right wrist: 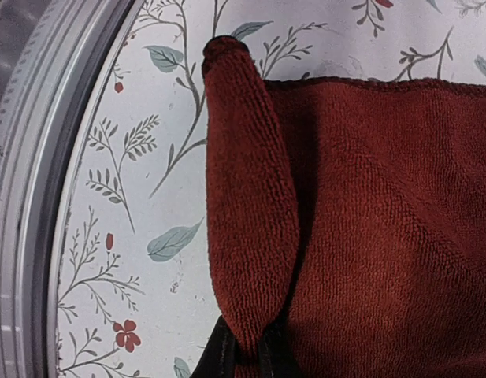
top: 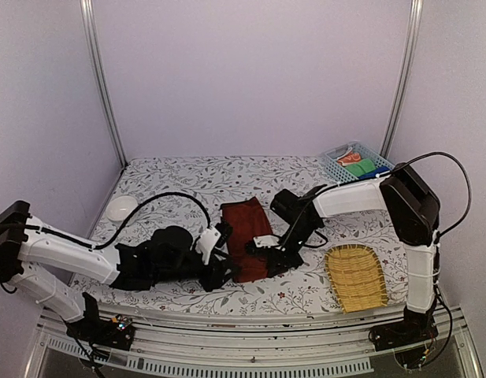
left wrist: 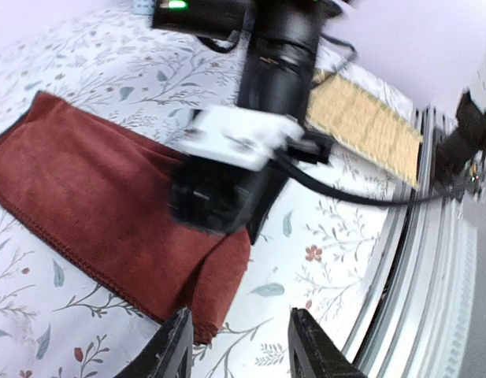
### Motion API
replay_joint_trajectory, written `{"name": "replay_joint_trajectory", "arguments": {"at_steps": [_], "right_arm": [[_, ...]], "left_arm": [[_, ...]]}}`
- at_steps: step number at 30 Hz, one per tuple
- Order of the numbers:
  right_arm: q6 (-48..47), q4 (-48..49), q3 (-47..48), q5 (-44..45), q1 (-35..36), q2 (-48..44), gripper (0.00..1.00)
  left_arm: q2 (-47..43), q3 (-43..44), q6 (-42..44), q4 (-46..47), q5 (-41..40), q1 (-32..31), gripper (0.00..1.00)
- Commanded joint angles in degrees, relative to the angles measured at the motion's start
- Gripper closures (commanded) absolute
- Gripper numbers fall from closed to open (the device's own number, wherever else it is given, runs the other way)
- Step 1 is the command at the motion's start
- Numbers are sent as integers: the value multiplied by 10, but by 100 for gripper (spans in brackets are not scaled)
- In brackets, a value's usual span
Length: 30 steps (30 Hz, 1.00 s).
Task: Roll the towels
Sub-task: Roll the towel at the center of the board.
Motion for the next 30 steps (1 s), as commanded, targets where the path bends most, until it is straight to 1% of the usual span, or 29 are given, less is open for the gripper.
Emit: {"name": "replay_joint_trajectory", "arguments": {"at_steps": [1,3,5,8,13,16,19,23,27,30], "right_arm": [[11,-201,72,-68,-23,88,91],[10,-236,106,-89,-31,117,92],[3,-260,125,-103,-36,139,92],[0,-269,135,-107,-39,152,92],[7,-269,141,-99,-39,156,92],[10,-268,143,-95,-39,156,92],[14,-266,144,-96,-40,156,92],[15,-265,148,-102,-40,156,92],[16,-266,153,-106,-40,177,92],[16,-268,154,-107,-40,177,92]], "left_arm": [[41,-3,179,2,-164,-87,56],[78,25,232,-7,-171,-116,58],[120,66,266,-28,-160,-120,60],[173,109,312,-36,-155,-120,63],[239,158,377,-29,-159,-116,57],[273,186,390,-52,-140,-108,56],[285,194,395,-64,-135,-101,57],[291,193,388,-71,-125,-85,61],[304,199,384,-80,-139,-81,63],[310,201,378,-80,-128,-81,69]]}}
